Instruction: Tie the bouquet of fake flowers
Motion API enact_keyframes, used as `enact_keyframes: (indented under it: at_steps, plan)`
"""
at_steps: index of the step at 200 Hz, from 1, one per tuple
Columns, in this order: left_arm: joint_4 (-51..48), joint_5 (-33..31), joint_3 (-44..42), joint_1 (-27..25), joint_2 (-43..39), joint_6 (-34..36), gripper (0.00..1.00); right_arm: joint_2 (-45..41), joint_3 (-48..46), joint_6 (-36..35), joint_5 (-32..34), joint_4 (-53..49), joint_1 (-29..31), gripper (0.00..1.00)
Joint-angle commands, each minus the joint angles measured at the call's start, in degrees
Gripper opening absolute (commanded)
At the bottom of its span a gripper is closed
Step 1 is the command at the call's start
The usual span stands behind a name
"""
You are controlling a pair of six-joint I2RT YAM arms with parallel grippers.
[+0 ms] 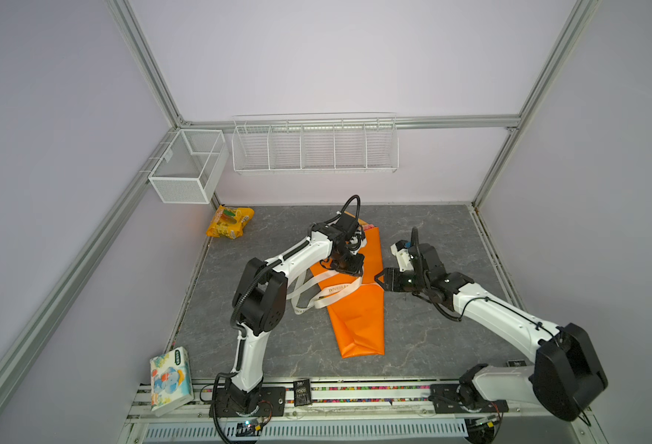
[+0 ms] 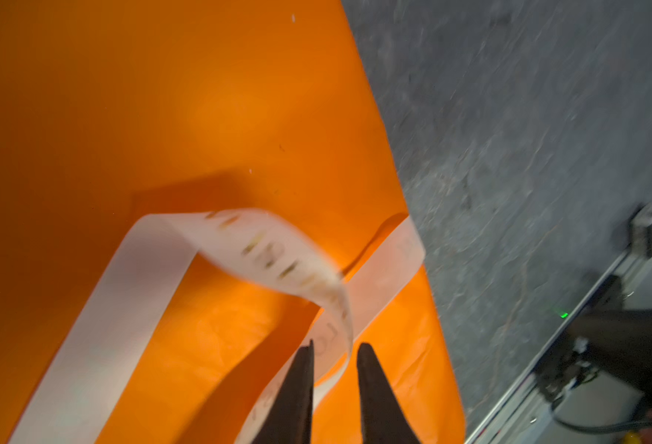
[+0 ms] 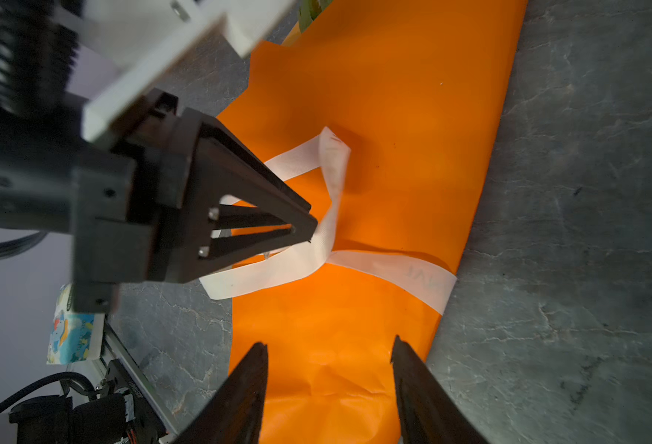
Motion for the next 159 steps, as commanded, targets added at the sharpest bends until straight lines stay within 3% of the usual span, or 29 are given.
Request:
enact_keyframes:
  at_steps: [1,40,78,110,159]
  plan:
    - [-4.73,-4.08,-0.18,-0.24,-1.55,3.05,0.44,0.09,-1.33,-0.40,0.60,0.23,-0.18,0.55]
    - [-0.73,-4.17,-6.01,-0.24,-9.41,4.46,0.68,1.09,-2.74,0.27,0.23,1.54,-0.18,0.55]
    - [-5.49,-1.78,-8.10,-0.29,-9.86,10.83,0.73,1.66,-2.66,0.56,-0.28,2.37,-0.10,0.55]
    - [-6.20,-8.37,-9.75,-1.02,-8.29,13.33,0.76,1.57,-2.99,0.96,0.61,2.40,-0.16,0.55]
    - [-5.07,-11.00,-9.34,-3.19,-7.05,16.69,0.79,1.73,-2.93,1.11,1.52,1.57,-0.15,0.55]
